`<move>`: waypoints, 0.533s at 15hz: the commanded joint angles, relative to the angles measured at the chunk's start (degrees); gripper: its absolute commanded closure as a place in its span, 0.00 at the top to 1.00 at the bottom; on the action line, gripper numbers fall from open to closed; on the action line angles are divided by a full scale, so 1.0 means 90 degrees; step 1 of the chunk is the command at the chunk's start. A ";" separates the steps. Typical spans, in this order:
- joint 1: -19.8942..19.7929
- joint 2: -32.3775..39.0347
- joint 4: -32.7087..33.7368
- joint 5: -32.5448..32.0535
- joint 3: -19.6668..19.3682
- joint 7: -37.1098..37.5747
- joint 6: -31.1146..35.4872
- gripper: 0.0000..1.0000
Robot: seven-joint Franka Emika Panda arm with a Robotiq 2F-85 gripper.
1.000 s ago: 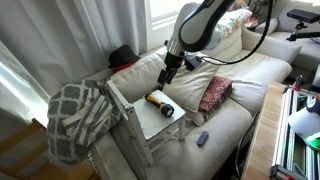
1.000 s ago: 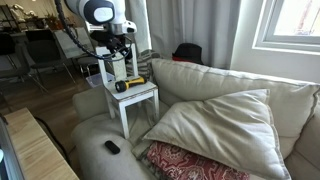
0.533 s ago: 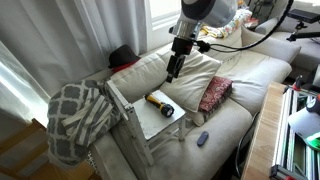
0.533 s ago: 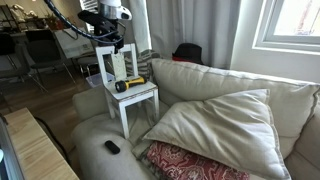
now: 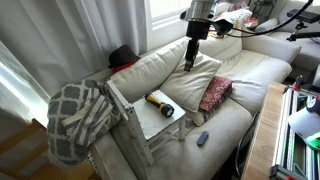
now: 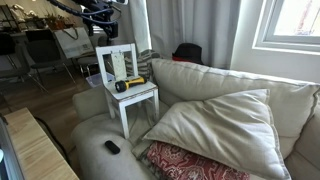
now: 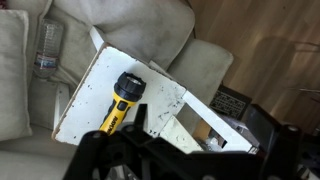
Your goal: Turn off the flashlight
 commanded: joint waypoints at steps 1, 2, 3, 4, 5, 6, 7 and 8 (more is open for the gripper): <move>0.0645 -0.0466 -0.0357 -0.0403 -0.0665 0.0194 -0.0060 1.00; 0.0741 -0.0534 -0.0407 -0.0495 -0.0771 0.0241 -0.0034 1.00; 0.0850 -0.0225 -0.0151 -0.0328 -0.0883 0.0103 0.0004 1.00; 0.0914 -0.0287 -0.0191 -0.0392 -0.0952 0.0128 0.0004 1.00; 0.0949 -0.0333 -0.0213 -0.0431 -0.0992 0.0144 -0.0005 1.00; 0.0969 -0.0360 -0.0232 -0.0449 -0.1011 0.0148 -0.0005 1.00; 0.0977 -0.0379 -0.0253 -0.0455 -0.1016 0.0150 -0.0005 1.00; 0.0979 -0.0389 -0.0267 -0.0456 -0.1019 0.0150 -0.0004 1.00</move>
